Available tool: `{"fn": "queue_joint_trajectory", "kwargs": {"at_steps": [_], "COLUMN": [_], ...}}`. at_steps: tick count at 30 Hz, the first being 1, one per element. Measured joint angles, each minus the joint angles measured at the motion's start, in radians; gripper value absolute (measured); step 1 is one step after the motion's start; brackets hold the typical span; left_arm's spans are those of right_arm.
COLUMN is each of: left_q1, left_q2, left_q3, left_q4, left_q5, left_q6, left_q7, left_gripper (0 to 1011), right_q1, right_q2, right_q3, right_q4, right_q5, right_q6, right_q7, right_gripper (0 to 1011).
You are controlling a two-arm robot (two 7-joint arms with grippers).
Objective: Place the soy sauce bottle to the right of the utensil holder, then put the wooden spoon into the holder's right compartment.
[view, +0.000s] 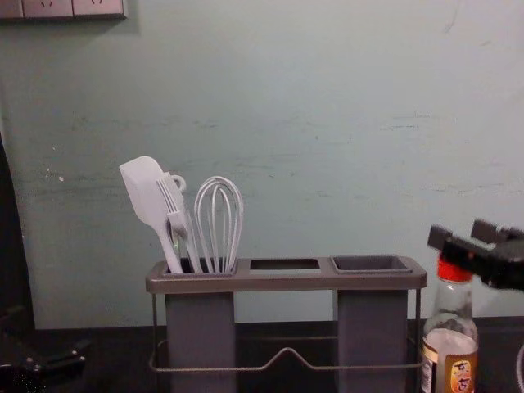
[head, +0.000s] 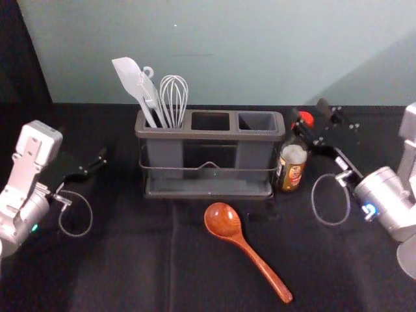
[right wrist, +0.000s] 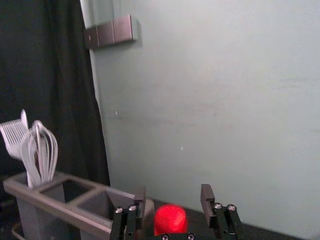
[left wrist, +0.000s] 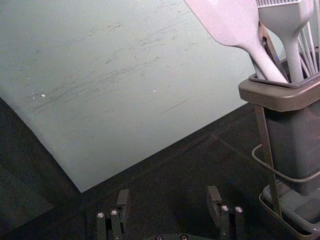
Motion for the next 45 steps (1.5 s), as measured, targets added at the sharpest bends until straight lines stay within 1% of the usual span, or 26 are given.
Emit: {"fn": "queue_joint_trajectory", "kwargs": {"at_steps": [1, 2, 3, 5, 7, 8, 9, 12, 15, 18, 20, 22, 25, 26, 28, 29, 30, 31, 35, 36, 37, 38, 40, 41, 45], "left_q1": [0.0, 0.0, 0.0, 0.0, 0.0, 0.0, 0.0, 0.0, 0.0, 0.0, 0.0, 0.0, 0.0, 0.0, 0.0, 0.0, 0.0, 0.0, 0.0, 0.0, 0.0, 0.0, 0.0, 0.0, 0.0], "left_q2": [0.0, 0.0, 0.0, 0.0, 0.0, 0.0, 0.0, 0.0, 0.0, 0.0, 0.0, 0.0, 0.0, 0.0, 0.0, 0.0, 0.0, 0.0, 0.0, 0.0, 0.0, 0.0, 0.0, 0.0, 0.0], "left_q3": [0.0, 0.0, 0.0, 0.0, 0.0, 0.0, 0.0, 0.0, 0.0, 0.0, 0.0, 0.0, 0.0, 0.0, 0.0, 0.0, 0.0, 0.0, 0.0, 0.0, 0.0, 0.0, 0.0, 0.0, 0.0], "left_q4": [0.0, 0.0, 0.0, 0.0, 0.0, 0.0, 0.0, 0.0, 0.0, 0.0, 0.0, 0.0, 0.0, 0.0, 0.0, 0.0, 0.0, 0.0, 0.0, 0.0, 0.0, 0.0, 0.0, 0.0, 0.0], "left_q5": [0.0, 0.0, 0.0, 0.0, 0.0, 0.0, 0.0, 0.0, 0.0, 0.0, 0.0, 0.0, 0.0, 0.0, 0.0, 0.0, 0.0, 0.0, 0.0, 0.0, 0.0, 0.0, 0.0, 0.0, 0.0], "left_q6": [0.0, 0.0, 0.0, 0.0, 0.0, 0.0, 0.0, 0.0, 0.0, 0.0, 0.0, 0.0, 0.0, 0.0, 0.0, 0.0, 0.0, 0.0, 0.0, 0.0, 0.0, 0.0, 0.0, 0.0, 0.0], "left_q7": [0.0, 0.0, 0.0, 0.0, 0.0, 0.0, 0.0, 0.0, 0.0, 0.0, 0.0, 0.0, 0.0, 0.0, 0.0, 0.0, 0.0, 0.0, 0.0, 0.0, 0.0, 0.0, 0.0, 0.0, 0.0], "left_gripper": [1000, 1000, 1000, 1000, 1000, 1000, 1000, 1000, 1000, 1000, 1000, 1000, 1000, 1000, 1000, 1000, 1000, 1000, 1000, 1000, 1000, 1000, 1000, 1000, 1000], "right_q1": [-0.005, -0.005, -0.01, -0.018, -0.024, -0.03, -0.034, -0.051, -0.091, -0.123, -0.156, -0.186, -0.213, -0.229, -0.24, -0.248, -0.25, -0.254, -0.256, -0.256, -0.256, -0.255, -0.253, -0.25, -0.244], "right_q2": [0.002, 0.002, 0.006, 0.013, 0.018, 0.022, 0.024, 0.034, 0.055, 0.065, 0.071, 0.072, 0.067, 0.061, 0.055, 0.048, 0.046, 0.037, 0.017, 0.006, 0.002, -0.008, -0.016, -0.022, -0.03], "right_q3": [0.006, 0.006, 0.011, 0.016, 0.019, 0.021, 0.022, 0.023, 0.015, 0.005, -0.005, -0.017, -0.029, -0.038, -0.05, -0.063, -0.068, -0.08, -0.105, -0.115, -0.118, -0.129, -0.138, -0.149, -0.17], "right_q4": [-0.014, -0.014, -0.034, -0.061, -0.078, -0.095, -0.103, -0.138, -0.205, -0.243, -0.275, -0.297, -0.315, -0.322, -0.325, -0.325, -0.325, -0.323, -0.311, -0.306, -0.304, -0.299, -0.295, -0.291, -0.284], "right_q5": [0.008, 0.008, 0.014, 0.017, 0.019, 0.019, 0.019, 0.014, -0.009, -0.024, -0.039, -0.057, -0.079, -0.095, -0.111, -0.127, -0.133, -0.15, -0.179, -0.191, -0.196, -0.21, -0.221, -0.232, -0.252], "right_q6": [0.0, 0.0, 0.0, 0.001, 0.004, 0.009, 0.011, 0.031, 0.063, 0.08, 0.092, 0.099, 0.106, 0.114, 0.122, 0.132, 0.137, 0.154, 0.195, 0.218, 0.228, 0.259, 0.284, 0.314, 0.354], "right_q7": [0.001, 0.001, 0.002, 0.002, 0.001, 0.001, 0.0, -0.014, -0.028, -0.033, -0.044, -0.057, -0.076, -0.089, -0.099, -0.106, -0.109, -0.119, -0.139, -0.15, -0.155, -0.164, -0.17, -0.17, -0.167], "right_gripper": [733, 743, 743, 844, 876, 924, 924, 1003, 1000, 1000, 1000, 1000, 1000, 1000, 1000, 1000, 1000, 1000, 1002, 1000, 1000, 1000, 1000, 1000, 1000]}}
